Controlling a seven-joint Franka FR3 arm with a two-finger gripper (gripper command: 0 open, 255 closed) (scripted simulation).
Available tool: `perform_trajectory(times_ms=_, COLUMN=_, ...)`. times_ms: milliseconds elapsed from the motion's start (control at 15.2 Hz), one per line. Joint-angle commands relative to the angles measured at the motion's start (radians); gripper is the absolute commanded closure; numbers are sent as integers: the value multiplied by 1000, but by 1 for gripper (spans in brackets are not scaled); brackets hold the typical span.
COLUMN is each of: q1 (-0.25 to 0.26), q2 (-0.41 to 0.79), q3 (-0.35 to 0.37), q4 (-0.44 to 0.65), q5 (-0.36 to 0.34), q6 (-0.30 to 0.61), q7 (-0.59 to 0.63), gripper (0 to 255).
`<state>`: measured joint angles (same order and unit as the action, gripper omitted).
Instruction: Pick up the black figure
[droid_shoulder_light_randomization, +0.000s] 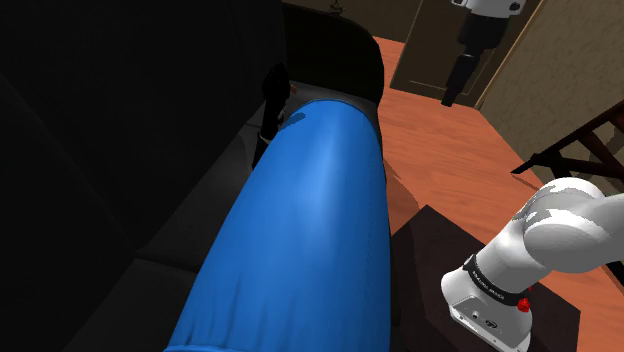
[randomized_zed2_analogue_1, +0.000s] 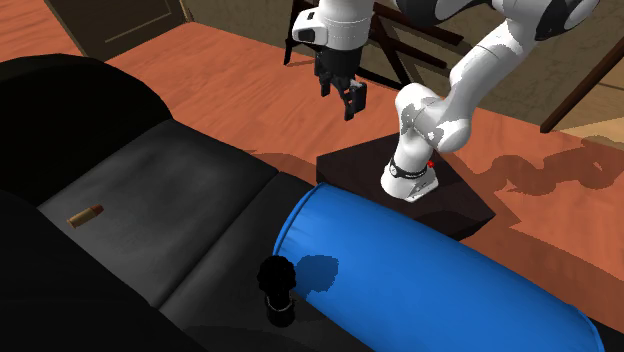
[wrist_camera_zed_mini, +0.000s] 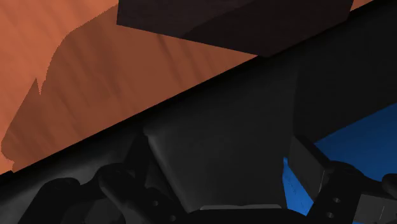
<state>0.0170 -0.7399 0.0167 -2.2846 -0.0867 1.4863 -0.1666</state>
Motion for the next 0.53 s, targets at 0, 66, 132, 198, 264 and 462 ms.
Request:
perform_trajectory(times_ms=0, q1=0, q2=0, q3=0, q4=0, q5=0, q6=0, q7=0, gripper=0)
perform_trajectory(times_ms=66, q1=0, q2=27, q3=16, q4=20, q5=30, q6=-14, q7=40, gripper=0)
perform_trajectory(times_ms=132, q1=0, q2=55, q3=31, q4=42, q5=59, q6=-26, q7=80, gripper=0)
perform_trajectory(times_ms=198, q1=0, q2=83, q3=45, q4=64, q5=88, q6=-38, q7=120, gripper=0)
perform_trajectory(times_ms=264, q1=-1, q2=113, q3=59, q4=88, q5=117, q6=-48, q7=159, gripper=0)
perform_trajectory(times_ms=462, q1=-2, q2=204, q3=95, q4=162, q5=202, q6=-74, q7=277, gripper=0)
